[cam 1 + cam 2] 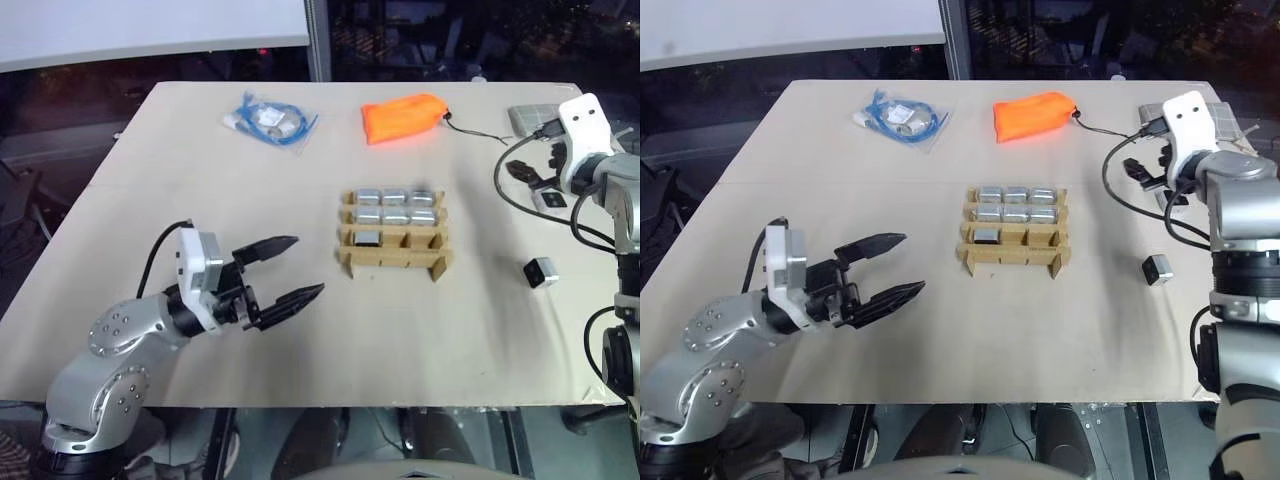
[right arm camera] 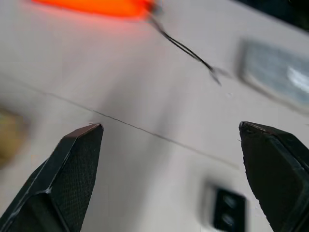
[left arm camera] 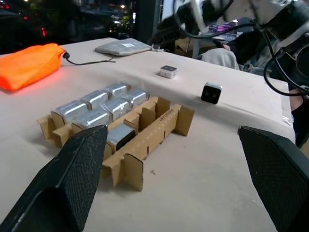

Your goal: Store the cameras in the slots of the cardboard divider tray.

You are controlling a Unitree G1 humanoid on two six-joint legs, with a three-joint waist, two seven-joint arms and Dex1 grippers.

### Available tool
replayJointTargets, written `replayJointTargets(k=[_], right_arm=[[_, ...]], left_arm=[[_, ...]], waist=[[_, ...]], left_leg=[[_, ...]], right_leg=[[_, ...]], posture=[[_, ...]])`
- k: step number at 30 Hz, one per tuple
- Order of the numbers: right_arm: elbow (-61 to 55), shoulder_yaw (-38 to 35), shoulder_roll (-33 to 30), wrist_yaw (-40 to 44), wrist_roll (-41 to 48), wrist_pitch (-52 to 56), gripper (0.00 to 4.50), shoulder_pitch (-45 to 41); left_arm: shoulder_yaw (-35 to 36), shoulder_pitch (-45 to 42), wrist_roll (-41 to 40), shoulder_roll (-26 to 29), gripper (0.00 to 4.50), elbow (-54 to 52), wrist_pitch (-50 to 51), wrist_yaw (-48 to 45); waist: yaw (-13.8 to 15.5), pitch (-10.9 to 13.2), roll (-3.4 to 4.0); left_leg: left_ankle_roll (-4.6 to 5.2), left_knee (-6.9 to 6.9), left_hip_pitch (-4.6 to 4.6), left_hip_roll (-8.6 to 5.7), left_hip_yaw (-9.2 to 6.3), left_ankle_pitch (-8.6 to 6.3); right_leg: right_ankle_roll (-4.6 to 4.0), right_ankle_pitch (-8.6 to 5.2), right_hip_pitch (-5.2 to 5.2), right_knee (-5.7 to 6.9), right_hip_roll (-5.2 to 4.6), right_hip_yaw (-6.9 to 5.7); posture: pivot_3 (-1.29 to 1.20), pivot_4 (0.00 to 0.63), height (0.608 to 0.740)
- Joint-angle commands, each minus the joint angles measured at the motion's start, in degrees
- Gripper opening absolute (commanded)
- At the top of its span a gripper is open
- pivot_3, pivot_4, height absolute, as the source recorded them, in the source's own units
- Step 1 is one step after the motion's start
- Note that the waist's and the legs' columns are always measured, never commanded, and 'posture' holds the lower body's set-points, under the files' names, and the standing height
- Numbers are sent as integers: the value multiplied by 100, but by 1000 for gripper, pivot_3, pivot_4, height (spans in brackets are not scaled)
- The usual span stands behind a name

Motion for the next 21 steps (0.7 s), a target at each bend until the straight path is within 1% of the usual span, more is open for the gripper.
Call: replayJointTargets(k=[1, 6, 10, 14, 16, 18, 20, 21], right_arm=[[1163, -204, 12, -467, -49, -622, 4462, -459], [2655, -242, 47, -743, 34, -1338, 4462, -820], [4030, -296, 35, -878, 76, -2127, 4462, -1059], [4738, -253, 13, -864, 20, -2575, 4462, -1268], [4902, -236, 14, -818, 20, -2681, 4462, -1323], [4724, -283, -58, -619, 117, -2647, 4462, -1272], [3977, -294, -230, -71, 306, -2223, 4462, -988], [3272, -334, -375, 262, 494, -1788, 4462, -679]], left_arm=[[32, -52, -13, 31, 4500, -34, -73, -92], [70, 37, -32, 11, 4500, -117, -84, -69], [144, 222, -43, -15, 4500, -229, -121, -20], [188, 293, -33, -19, 4500, -257, -160, 20], [201, 325, -24, -24, 4500, -272, -181, 36], [252, 415, -21, -29, 4500, -323, -209, 71], [314, 519, -23, -28, 4500, -372, -232, 103], [341, 559, -31, -29, 4500, -391, -238, 116]], waist=[[-5, 0, 0], [-4, 0, 0], [-9, 0, -1], [-17, 1, 1], [-25, 2, 1], [-35, 2, 1], [-30, 3, 4], [-27, 4, 6]], left_leg=[[-5, 0, 0, 0, 4, 3], [-14, -7, -1, 1, 10, 9], [-13, -8, -1, 1, 17, 8], [-9, -7, 1, 2, 17, 7], [-9, -8, 1, 2, 18, 7], [-10, -7, 1, 3, 19, 7], [-10, -8, 1, 3, 20, 7], [-5, -7, -1, 4, 17, 4]], right_leg=[[0, 0, -3, 0, 0, 4], [0, 0, -6, -1, 2, 9], [1, 0, -5, -2, 3, 14], [0, 0, -5, 0, 5, 15], [0, 0, -5, 0, 7, 16], [1, 0, -5, 0, 7, 18], [1, 0, -5, 0, 8, 19], [1, 0, -6, -1, 8, 18]], posture=[[0, 150, 740], [0, 150, 740], [0, 150, 740], [0, 150, 740], [0, 150, 740], [0, 150, 740], [0, 150, 740], [0, 150, 740]])
